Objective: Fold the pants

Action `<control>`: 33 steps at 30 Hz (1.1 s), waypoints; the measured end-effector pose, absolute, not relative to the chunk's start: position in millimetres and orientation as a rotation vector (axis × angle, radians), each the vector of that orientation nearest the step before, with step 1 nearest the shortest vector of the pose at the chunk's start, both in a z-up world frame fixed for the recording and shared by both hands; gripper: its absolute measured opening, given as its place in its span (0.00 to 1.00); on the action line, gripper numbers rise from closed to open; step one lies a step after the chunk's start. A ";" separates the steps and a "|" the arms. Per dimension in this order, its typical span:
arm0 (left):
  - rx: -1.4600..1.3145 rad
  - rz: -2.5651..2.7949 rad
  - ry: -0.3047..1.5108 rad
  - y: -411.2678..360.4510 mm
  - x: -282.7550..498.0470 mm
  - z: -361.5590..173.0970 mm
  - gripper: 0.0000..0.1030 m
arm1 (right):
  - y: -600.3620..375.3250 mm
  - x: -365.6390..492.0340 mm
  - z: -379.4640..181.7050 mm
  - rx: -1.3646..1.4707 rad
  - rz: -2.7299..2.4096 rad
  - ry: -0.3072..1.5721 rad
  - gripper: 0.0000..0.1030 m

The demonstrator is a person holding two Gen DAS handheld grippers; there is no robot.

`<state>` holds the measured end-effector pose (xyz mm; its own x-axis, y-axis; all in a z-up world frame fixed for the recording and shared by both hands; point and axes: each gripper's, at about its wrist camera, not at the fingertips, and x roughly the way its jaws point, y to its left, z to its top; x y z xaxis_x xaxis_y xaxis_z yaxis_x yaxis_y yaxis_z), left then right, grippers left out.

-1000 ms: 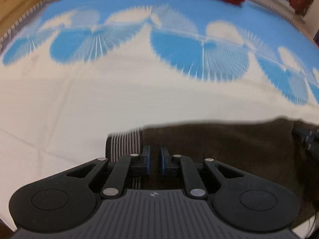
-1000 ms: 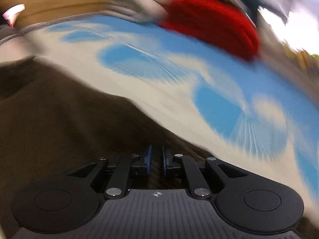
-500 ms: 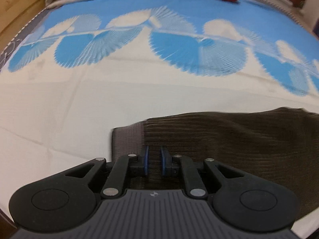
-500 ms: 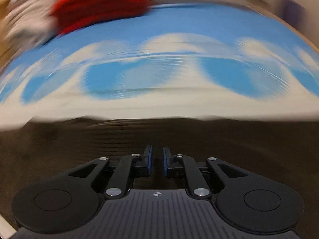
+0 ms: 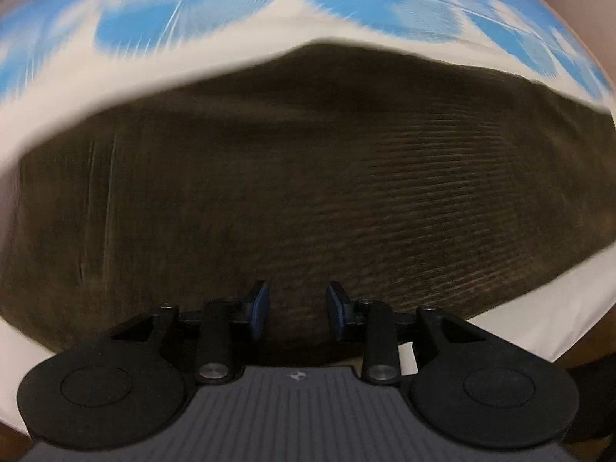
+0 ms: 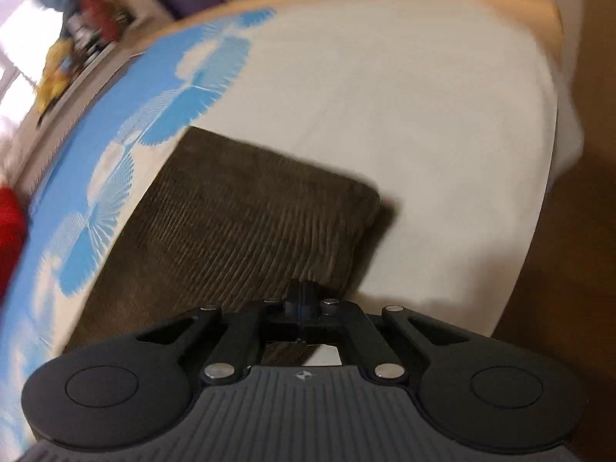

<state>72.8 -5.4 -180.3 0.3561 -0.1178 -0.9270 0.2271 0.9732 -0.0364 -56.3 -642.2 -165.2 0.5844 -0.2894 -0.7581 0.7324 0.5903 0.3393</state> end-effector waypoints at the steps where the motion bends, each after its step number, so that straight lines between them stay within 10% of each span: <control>1: 0.093 -0.259 1.128 -10.3 66.8 -172.1 0.36 | -644.5 -63.4 -160.3 0.718 -0.682 0.659 0.11; 4: 0.045 -0.325 1.102 -22.7 54.4 -172.9 0.37 | -659.6 -78.1 -171.0 0.925 -0.692 0.574 0.47; 9: 0.193 -0.349 1.142 -47.4 50.4 -197.6 0.38 | -669.6 -71.8 -188.5 1.046 -0.765 0.582 0.48; 16: 0.119 -0.351 1.148 -38.5 51.9 -198.4 0.38 | -667.3 -57.8 -198.3 1.091 -0.795 0.541 0.47; 19: 0.123 -0.348 1.144 -39.4 49.9 -197.9 0.38 | -667.8 -54.7 -203.0 1.100 -0.796 0.531 0.19; 24: 0.110 -0.343 1.155 -37.0 50.2 -197.6 0.38 | -657.2 -55.3 -182.9 1.074 -0.790 0.445 0.12; 33: 0.054 -0.350 1.162 -26.9 51.9 -195.0 0.38 | -410.2 -9.7 -55.0 0.103 -0.280 0.290 0.11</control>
<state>51.9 -26.9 -195.0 0.3500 -0.2425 -0.9048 0.2977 0.9446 -0.1380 -9.7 -410.2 -55.0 0.9199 -0.2576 -0.2957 0.2869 0.9561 0.0596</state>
